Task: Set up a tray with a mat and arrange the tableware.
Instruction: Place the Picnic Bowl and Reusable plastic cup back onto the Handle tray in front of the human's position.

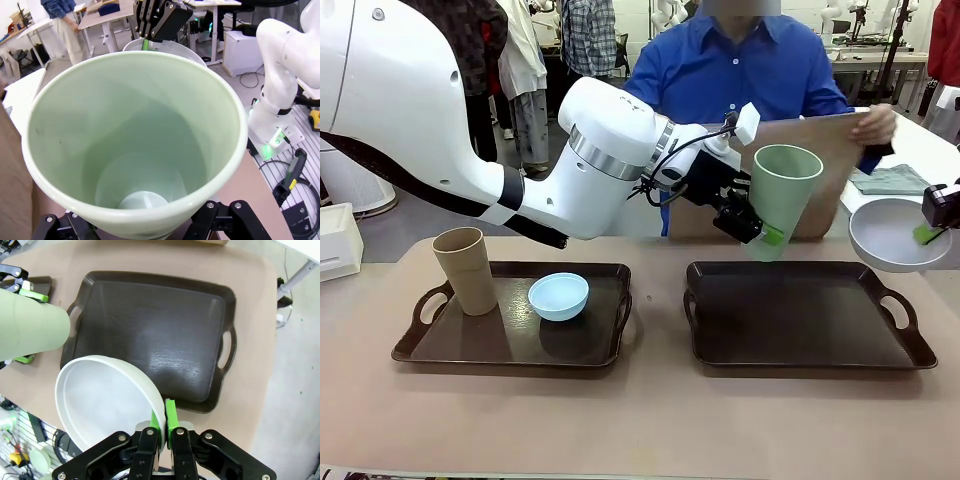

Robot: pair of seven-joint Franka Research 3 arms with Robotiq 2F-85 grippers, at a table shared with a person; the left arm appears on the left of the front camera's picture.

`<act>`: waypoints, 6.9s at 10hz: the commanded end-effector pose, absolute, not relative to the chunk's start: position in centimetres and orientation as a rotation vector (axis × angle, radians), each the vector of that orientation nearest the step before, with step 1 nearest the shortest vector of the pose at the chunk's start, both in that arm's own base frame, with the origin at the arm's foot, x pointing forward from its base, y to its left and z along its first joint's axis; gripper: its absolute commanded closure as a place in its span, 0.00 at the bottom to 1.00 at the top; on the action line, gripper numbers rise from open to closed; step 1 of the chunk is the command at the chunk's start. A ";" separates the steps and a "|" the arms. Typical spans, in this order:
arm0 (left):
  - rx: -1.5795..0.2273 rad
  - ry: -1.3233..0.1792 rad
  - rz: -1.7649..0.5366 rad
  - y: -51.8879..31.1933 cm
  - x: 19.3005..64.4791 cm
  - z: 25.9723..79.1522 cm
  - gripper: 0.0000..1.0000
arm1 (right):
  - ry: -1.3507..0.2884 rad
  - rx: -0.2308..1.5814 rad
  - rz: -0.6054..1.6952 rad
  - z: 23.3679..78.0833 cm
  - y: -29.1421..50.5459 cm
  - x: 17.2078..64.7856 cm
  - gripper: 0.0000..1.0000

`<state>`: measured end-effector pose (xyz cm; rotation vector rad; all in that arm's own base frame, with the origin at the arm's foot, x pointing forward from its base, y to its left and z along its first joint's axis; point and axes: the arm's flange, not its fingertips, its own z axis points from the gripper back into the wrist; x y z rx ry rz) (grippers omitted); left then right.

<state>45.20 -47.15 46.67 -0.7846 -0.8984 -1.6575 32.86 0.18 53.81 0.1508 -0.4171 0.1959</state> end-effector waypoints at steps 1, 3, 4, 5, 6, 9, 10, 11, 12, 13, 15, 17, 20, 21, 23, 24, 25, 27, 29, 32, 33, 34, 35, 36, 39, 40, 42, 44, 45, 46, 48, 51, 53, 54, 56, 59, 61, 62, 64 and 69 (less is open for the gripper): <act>-0.781 -0.900 -1.670 -47.4 45.3 46.9 1.00 | -0.423 0.144 0.194 53.7 0.2 32.9 1.00; -0.781 -0.900 -1.670 -47.4 45.3 46.9 1.00 | -0.423 0.144 0.194 53.7 0.2 32.9 1.00; -0.781 -0.900 -1.670 -47.4 45.3 46.9 1.00 | -0.423 0.144 0.194 53.7 0.2 32.9 1.00; -0.781 -0.900 -1.670 -47.4 45.3 46.9 1.00 | -0.423 0.144 0.194 53.7 0.2 32.9 1.00; -0.781 -0.900 -1.670 -47.4 45.3 46.9 1.00 | -0.423 0.144 0.194 53.7 0.2 32.9 1.00; -0.781 -0.900 -1.670 -47.4 45.3 46.9 1.00 | -0.423 0.144 0.194 53.7 0.2 32.9 1.00; -0.781 -0.900 -1.670 -47.4 45.3 46.9 1.00 | -0.423 0.144 0.194 53.7 0.2 32.9 1.00; -0.781 -0.900 -1.670 -47.4 45.3 46.9 1.00 | -0.423 0.144 0.194 53.7 0.2 32.9 1.00; -0.781 -0.900 -1.670 -47.4 45.3 46.9 1.00 | -0.423 0.144 0.194 53.7 0.2 32.9 1.00; -0.781 -0.900 -1.670 -47.4 45.3 46.9 1.00 | -0.423 0.144 0.194 53.7 0.2 32.9 1.00; -0.781 -0.900 -1.670 -47.4 45.3 46.9 1.00 | -0.423 0.144 0.194 53.7 0.2 32.9 1.00; -0.781 -0.900 -1.670 -47.4 45.3 46.9 1.00 | -0.423 0.144 0.194 53.7 0.2 32.9 1.00; -0.781 -0.900 -1.670 -47.4 45.3 46.9 1.00 | -0.423 0.144 0.194 53.7 0.2 32.9 1.00; -0.781 -0.900 -1.670 -47.4 45.3 46.9 1.00 | -0.423 0.144 0.194 53.7 0.2 32.9 1.00; -0.781 -0.900 -1.670 -47.4 45.3 46.9 1.00 | -0.423 0.144 0.194 53.7 0.2 32.9 1.00; -0.781 -0.900 -1.670 -47.4 45.3 46.9 1.00 | -0.423 0.144 0.194 53.7 0.2 32.9 1.00; -0.781 -0.900 -1.670 -47.4 45.3 46.9 1.00 | -0.423 0.144 0.194 53.7 0.2 32.9 1.00; -0.781 -0.900 -1.670 -47.4 45.3 46.9 1.00 | -0.423 0.144 0.194 53.7 0.2 32.9 1.00; -0.781 -0.900 -1.670 -47.4 45.3 46.9 1.00 | -0.423 0.144 0.194 53.7 0.2 32.9 1.00; -0.781 -0.900 -1.670 -47.4 45.3 46.9 1.00 | -0.423 0.144 0.194 53.7 0.2 32.9 1.00; -0.781 -0.900 -1.670 -47.4 45.3 46.9 1.00 | -0.423 0.144 0.194 53.7 0.2 32.9 1.00; -0.785 -0.898 -1.658 -47.1 45.2 46.7 0.17 | -0.417 0.151 0.197 53.8 0.2 32.9 0.95; -0.837 -0.895 -1.690 -46.7 46.0 45.6 0.17 | -0.393 0.207 0.223 53.2 -0.4 34.3 0.95; -0.890 -0.915 -1.707 -46.2 46.9 44.8 0.17 | -0.385 0.238 0.228 52.8 -0.9 35.5 0.95; -1.018 -0.901 -1.700 -45.3 49.2 41.1 0.17 | -0.339 0.292 0.237 50.5 -1.3 39.6 0.95; -1.055 -0.890 -1.683 -45.1 49.5 39.9 0.17 | -0.305 0.294 0.225 49.2 -1.0 40.7 0.95; -1.089 -0.863 -1.695 -45.2 50.7 37.4 0.17 | -0.255 0.283 0.219 46.4 -1.0 43.4 0.95; -1.053 -0.851 -1.711 -45.6 51.0 35.7 0.17 | -0.220 0.269 0.203 43.4 -0.8 44.8 0.95; -1.009 -0.847 -1.727 -45.8 51.6 34.8 0.17 | -0.214 0.269 0.191 42.2 -0.9 45.2 0.95; -1.011 -0.868 -1.725 -46.1 52.1 33.8 0.17 | -0.218 0.266 0.187 41.2 -1.3 45.5 0.95; -0.982 -0.916 -1.744 -46.5 52.8 33.0 0.17 | -0.219 0.270 0.174 39.6 -1.7 46.1 0.95; -0.954 -0.923 -1.754 -47.3 53.7 31.7 0.17 | -0.199 0.275 0.159 37.4 -1.4 46.8 0.95; -0.938 -0.912 -1.759 -47.6 54.1 30.9 0.17 | -0.191 0.277 0.140 36.0 -1.0 47.4 0.95; -0.943 -0.907 -1.755 -47.8 54.1 30.5 0.17 | -0.187 0.271 0.138 35.6 -0.9 47.6 0.95; -0.944 -0.882 -1.748 -48.0 54.4 29.5 0.17 | -0.181 0.276 0.123 35.1 -1.0 48.2 0.95; -0.949 -0.868 -1.727 -48.0 55.0 28.7 0.17 | -0.170 0.272 0.110 34.6 -1.3 48.7 0.95; -0.953 -0.850 -1.702 -47.9 55.1 28.2 0.17 | -0.150 0.271 0.089 34.0 -2.0 48.8 0.89; -0.952 -0.836 -1.687 -47.7 55.1 28.0 0.17 | -0.144 0.272 0.083 33.8 -2.2 48.8 0.77; -0.955 -0.835 -1.678 -47.8 55.2 27.9 0.17 | -0.140 0.272 0.075 33.7 -2.7 48.9 0.44; -0.883 -0.702 -1.546 -47.4 54.5 28.8 0.00 | -0.203 0.208 0.070 36.5 -2.6 46.6 0.32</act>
